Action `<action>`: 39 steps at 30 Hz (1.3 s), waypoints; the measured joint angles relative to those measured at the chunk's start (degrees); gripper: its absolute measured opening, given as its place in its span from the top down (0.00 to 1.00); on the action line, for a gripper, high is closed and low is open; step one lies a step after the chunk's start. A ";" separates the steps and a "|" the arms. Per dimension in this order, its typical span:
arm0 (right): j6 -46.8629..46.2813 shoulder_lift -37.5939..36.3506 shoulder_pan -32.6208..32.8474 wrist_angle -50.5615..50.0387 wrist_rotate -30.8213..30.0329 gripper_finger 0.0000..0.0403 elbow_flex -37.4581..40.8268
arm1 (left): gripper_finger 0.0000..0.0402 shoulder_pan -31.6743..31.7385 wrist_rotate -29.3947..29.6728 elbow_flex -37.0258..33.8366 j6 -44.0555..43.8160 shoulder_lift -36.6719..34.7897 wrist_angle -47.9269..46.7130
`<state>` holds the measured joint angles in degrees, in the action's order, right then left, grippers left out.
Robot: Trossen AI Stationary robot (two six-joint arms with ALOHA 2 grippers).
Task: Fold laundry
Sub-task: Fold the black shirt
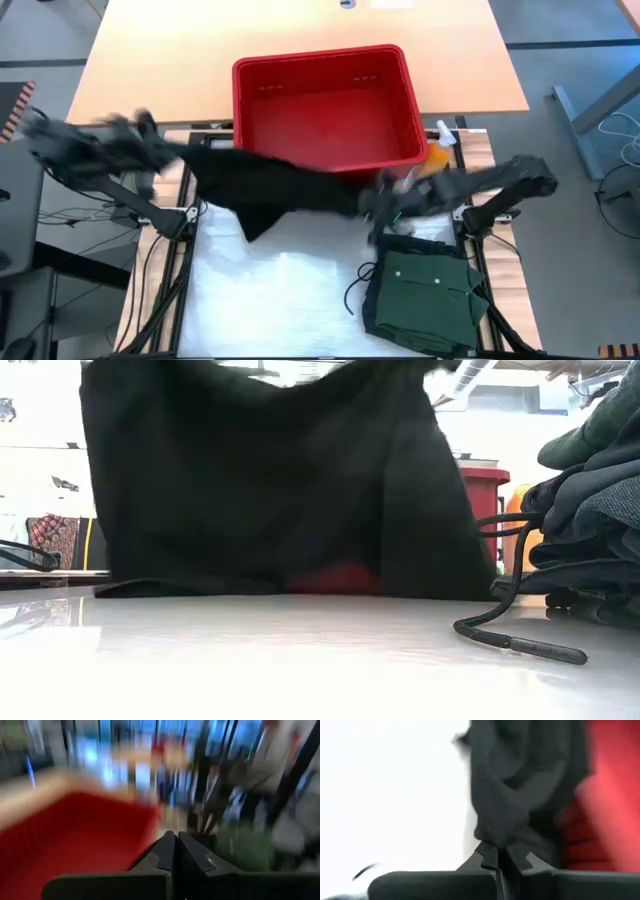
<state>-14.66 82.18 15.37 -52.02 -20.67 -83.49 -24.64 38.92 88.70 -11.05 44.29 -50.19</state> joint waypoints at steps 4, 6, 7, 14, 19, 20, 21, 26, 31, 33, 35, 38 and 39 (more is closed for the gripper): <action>-4.01 10.17 4.29 9.23 10.57 0.91 5.67 | 1.00 0.00 -8.92 -8.06 -20.50 0.36 -12.29; -4.91 15.11 5.53 12.30 15.22 0.87 5.77 | 1.00 -0.04 -14.20 -13.88 -25.83 0.30 -12.64; -5.46 17.46 5.81 12.89 17.75 0.85 5.11 | 1.00 -0.04 -16.77 -16.83 -27.71 0.30 -12.74; -9.01 25.13 5.07 7.15 32.64 0.72 -0.38 | 1.00 -0.02 -33.63 -34.59 -34.30 1.91 -11.89; -9.37 20.75 3.10 0.58 29.48 0.64 -1.15 | 1.00 -0.02 -42.20 -42.23 -35.43 2.21 -11.80; -9.75 19.01 2.72 -0.41 27.74 0.63 -1.19 | 1.00 -0.02 -43.46 -43.25 -35.54 2.17 -11.67; -10.51 17.25 2.28 -1.56 25.31 0.63 -1.22 | 1.00 -0.06 -44.84 -44.21 -35.57 2.17 -11.71; -20.24 10.25 -1.02 -3.79 15.05 0.60 2.74 | 1.00 -0.71 -52.65 -48.06 -35.88 2.19 -11.50; -33.17 5.40 -5.03 -3.39 11.65 0.56 12.38 | 1.00 -2.20 -55.57 -51.29 -36.76 2.24 -9.23; -37.28 4.01 -5.71 -1.79 7.26 0.53 16.47 | 1.00 -2.63 -55.54 -51.96 -36.82 2.24 -7.95; -40.74 3.10 -6.16 0.65 3.65 0.51 20.16 | 1.00 -2.69 -55.58 -52.55 -36.81 2.21 -5.54; -41.87 2.93 -7.66 5.68 2.28 0.48 24.37 | 1.00 -2.69 -55.77 -53.27 -36.57 2.21 -2.42; -41.88 3.22 -8.27 7.43 2.29 0.47 25.43 | 1.00 -2.67 -55.93 -53.35 -36.09 2.21 -1.58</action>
<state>-56.54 85.39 7.10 -44.59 -18.38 -58.06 -27.31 -17.01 35.35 -47.14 46.50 -51.78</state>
